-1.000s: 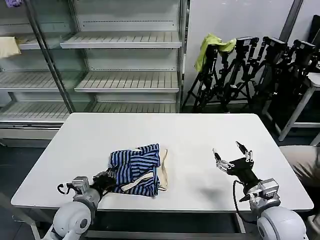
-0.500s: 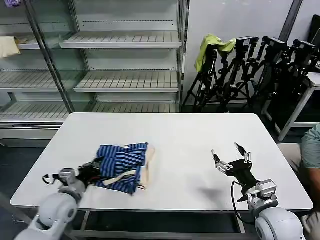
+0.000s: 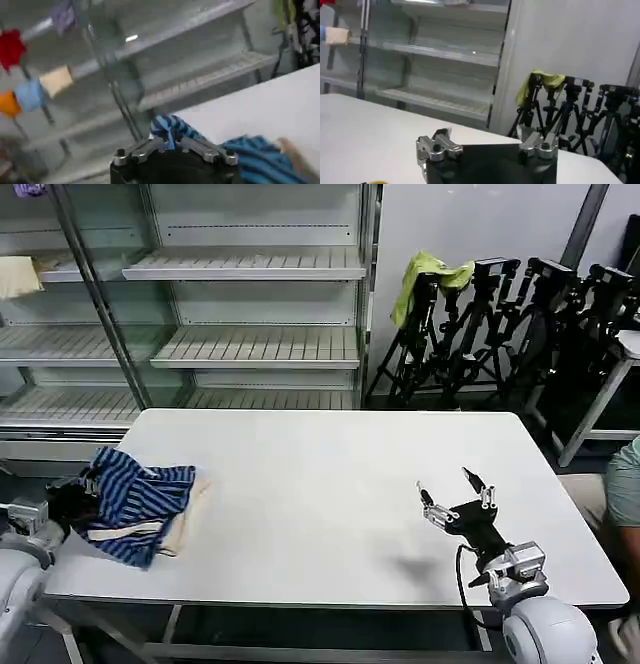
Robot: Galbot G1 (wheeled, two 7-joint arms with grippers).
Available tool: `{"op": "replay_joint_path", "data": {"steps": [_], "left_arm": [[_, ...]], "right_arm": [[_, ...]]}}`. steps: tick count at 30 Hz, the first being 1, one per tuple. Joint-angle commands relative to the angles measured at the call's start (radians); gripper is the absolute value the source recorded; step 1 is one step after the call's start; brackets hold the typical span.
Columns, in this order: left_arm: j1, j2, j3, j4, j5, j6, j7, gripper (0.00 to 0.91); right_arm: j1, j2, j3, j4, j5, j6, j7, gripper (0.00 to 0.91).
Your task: Fold and organize the clothes.
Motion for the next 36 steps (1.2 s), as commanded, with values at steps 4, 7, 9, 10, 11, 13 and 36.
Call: {"op": "replay_joint_path", "data": {"steps": [4, 7, 9, 10, 11, 13, 36], "left_arm": [[-0.044, -0.238, 0.408, -0.404, 0.366, 0.03, 0.141, 0.0], [-0.053, -0.405, 0.618, -0.436, 0.441, 0.045, 0.129, 0.0], [-0.013, -0.483, 0.726, -0.454, 0.528, 0.035, 0.122, 0.0], [0.013, -0.495, 0.803, -0.457, 0.534, 0.032, 0.116, 0.01], [0.016, -0.512, 0.839, -0.44, 0.54, 0.031, 0.106, 0.0], [-0.025, -0.539, 0.884, -0.367, 0.558, 0.023, 0.081, 0.0], [-0.464, -0.677, 0.812, 0.19, 0.593, -0.04, 0.011, 0.01]], "right_arm": [[-0.022, -0.012, 0.031, -0.013, -0.004, 0.016, 0.0, 0.907], [-0.032, -0.021, 0.043, -0.003, -0.005, 0.007, 0.003, 0.907], [-0.033, -0.032, 0.056, -0.011, -0.003, 0.003, 0.004, 0.907], [-0.036, -0.034, 0.061, -0.009, -0.002, 0.001, 0.005, 0.907], [-0.033, -0.036, 0.063, -0.012, -0.002, -0.001, 0.007, 0.907], [-0.033, -0.039, 0.065, -0.015, -0.002, -0.006, 0.008, 0.907], [0.001, -0.072, 0.084, -0.03, 0.034, -0.015, 0.006, 0.907]]}}
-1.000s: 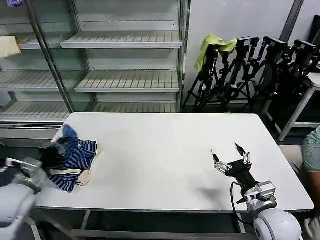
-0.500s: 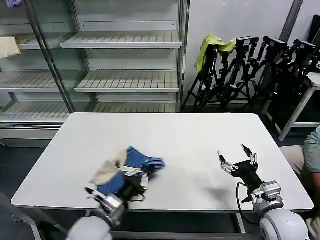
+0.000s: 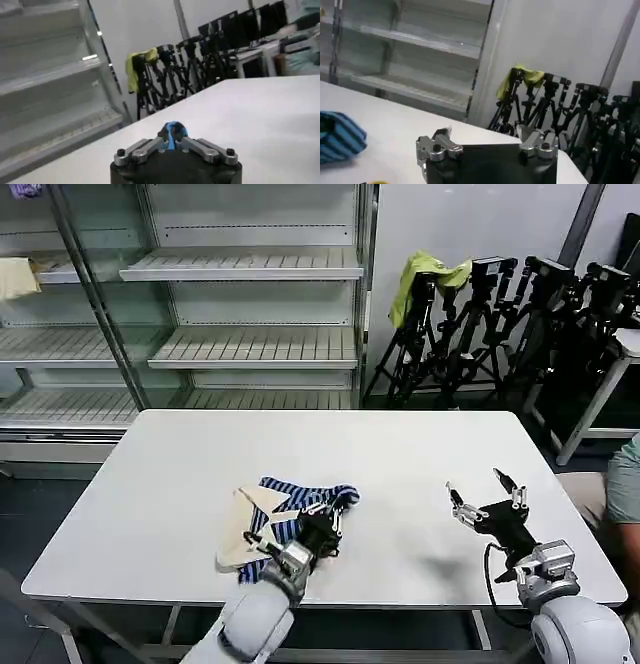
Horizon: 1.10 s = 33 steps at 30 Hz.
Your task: Fold and organize the clothes.
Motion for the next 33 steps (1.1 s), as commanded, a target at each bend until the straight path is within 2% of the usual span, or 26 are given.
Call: {"op": "replay_joint_path", "data": {"steps": [1, 8, 9, 11, 13, 15, 17, 24, 27, 30, 33], "left_arm": [[-0.171, -0.069, 0.052, 0.187, 0.044, -0.037, -0.003, 0.01], [-0.159, -0.042, 0.124, 0.121, -0.051, 0.036, -0.02, 0.01], [-0.156, -0.043, 0.129, 0.116, -0.054, 0.05, -0.031, 0.897], [-0.149, -0.045, 0.139, 0.094, -0.107, 0.053, -0.071, 0.907], [-0.133, -0.042, 0.143, 0.05, -0.181, 0.053, -0.096, 0.907], [-0.105, -0.038, 0.141, 0.001, -0.212, 0.038, -0.103, 0.907], [-0.078, -0.039, 0.131, -0.027, -0.225, 0.026, -0.104, 0.907], [-0.028, -0.022, 0.059, -0.085, -0.21, -0.032, -0.078, 0.907], [-0.003, 0.012, -0.048, -0.152, -0.193, -0.051, -0.047, 0.907], [0.07, 0.079, -0.199, -0.196, -0.136, -0.14, -0.008, 0.907], [0.21, 0.151, -0.431, -0.243, -0.074, -0.232, 0.022, 0.907]], "right_arm": [[0.022, -0.007, -0.003, -0.007, 0.01, -0.002, 0.0, 0.907], [0.058, -0.022, -0.004, -0.018, 0.024, -0.012, 0.008, 0.907], [0.062, -0.022, -0.006, -0.021, 0.024, -0.012, 0.013, 0.907], [0.072, -0.022, -0.01, -0.026, 0.022, -0.014, 0.024, 0.907], [0.087, -0.019, -0.034, -0.031, 0.021, -0.004, 0.1, 0.907], [0.113, -0.012, -0.038, -0.034, 0.009, -0.043, 0.074, 0.907], [0.134, -0.008, -0.052, -0.046, -0.003, -0.049, 0.068, 0.907], [0.197, 0.015, -0.108, -0.095, -0.014, -0.025, 0.065, 0.907], [0.211, 0.02, -0.122, -0.117, -0.015, -0.014, 0.055, 0.907], [0.241, 0.037, -0.145, -0.148, -0.017, 0.001, 0.042, 0.907], [0.26, 0.052, -0.165, -0.166, -0.018, 0.026, 0.033, 0.907]]}}
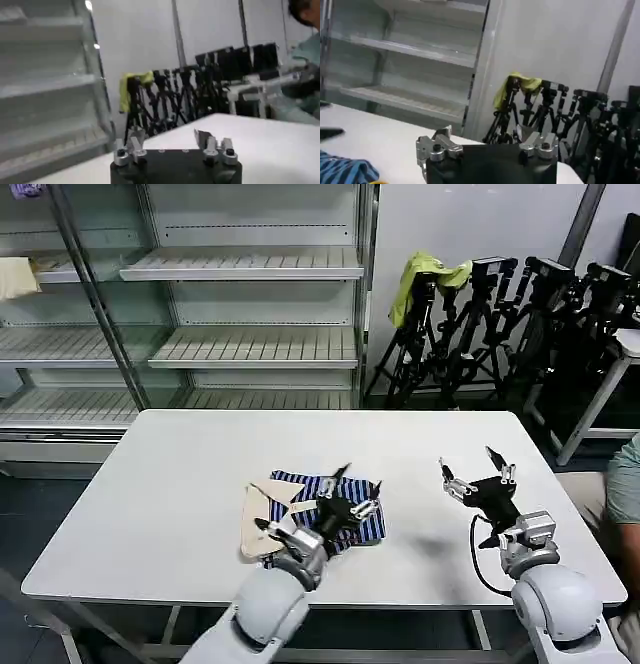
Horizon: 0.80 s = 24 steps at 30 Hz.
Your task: Fold and organize the clothes.
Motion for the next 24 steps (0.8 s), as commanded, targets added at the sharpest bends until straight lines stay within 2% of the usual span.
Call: {"op": "replay_joint_path", "data": {"steps": [1, 3, 6, 14, 20, 24], "left_arm": [[0.264, 0.165, -0.498, -0.173, 0.073, -0.212, 0.067, 0.907], [0.341, 0.199, -0.59, -0.181, 0.037, -0.243, 0.063, 0.907], [0.368, 0.246, -0.682, -0.152, 0.015, -0.297, 0.059, 0.907], [0.431, 0.2, -0.735, -0.116, 0.019, -0.377, 0.055, 0.907], [0.637, 0.183, -0.874, -0.159, -0.001, -0.449, 0.026, 0.907], [0.811, 0.178, -0.935, -0.209, -0.013, -0.52, -0.026, 0.907]], "right_arm": [[0.088, 0.034, -0.069, -0.072, -0.01, 0.047, -0.016, 0.907], [0.1, 0.042, -0.076, -0.068, -0.011, 0.056, -0.017, 0.907], [0.127, 0.052, -0.086, -0.066, -0.046, 0.07, -0.02, 0.907], [0.031, 0.043, -0.07, -0.078, -0.059, 0.139, -0.03, 0.907], [-0.006, 0.007, -0.049, -0.073, -0.04, 0.177, -0.054, 0.907], [-0.117, 0.006, -0.01, 0.001, -0.034, 0.195, -0.071, 0.907]]}}
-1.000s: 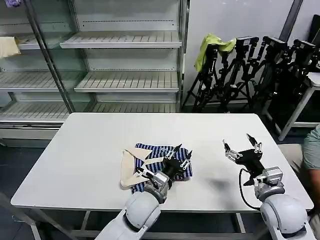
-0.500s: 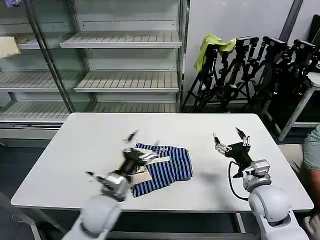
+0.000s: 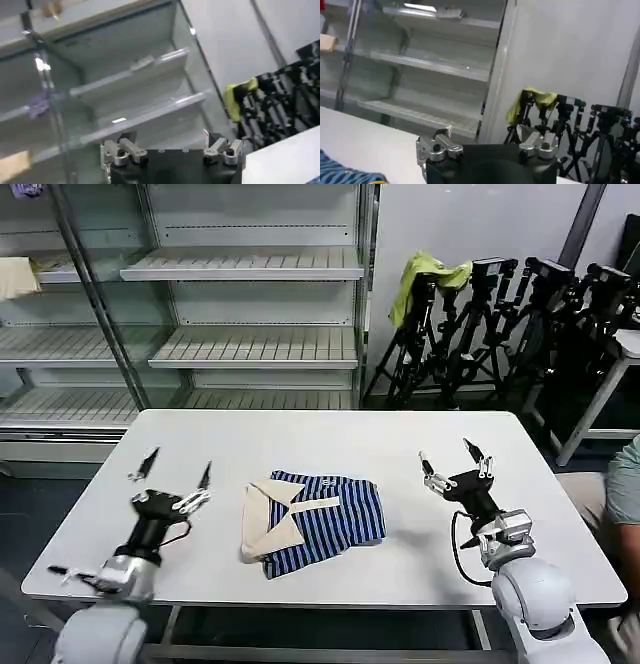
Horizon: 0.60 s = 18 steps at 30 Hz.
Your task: Fold and organize the clothes.
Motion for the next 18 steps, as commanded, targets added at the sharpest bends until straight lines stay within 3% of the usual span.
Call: {"op": "replay_joint_path", "data": {"steps": [1, 5, 13, 18], "left_arm": [[0.42, 0.007, -0.265, -0.075, -0.022, -0.198, -0.063, 0.907], [0.482, -0.004, -0.282, -0.081, -0.018, -0.261, -0.09, 0.907], [0.269, 0.076, -0.162, -0.07, -0.016, -0.198, -0.097, 0.907], [0.154, 0.088, -0.07, -0.036, -0.003, -0.167, -0.089, 0.907]], "right_arm": [[-0.154, -0.017, 0.043, 0.073, 0.0, 0.067, -0.032, 0.907], [-0.188, -0.008, 0.036, 0.105, -0.008, 0.073, -0.021, 0.907], [-0.152, 0.004, 0.053, 0.098, -0.013, 0.052, 0.02, 0.907], [-0.096, -0.001, 0.061, 0.077, -0.014, 0.019, 0.046, 0.907]]}}
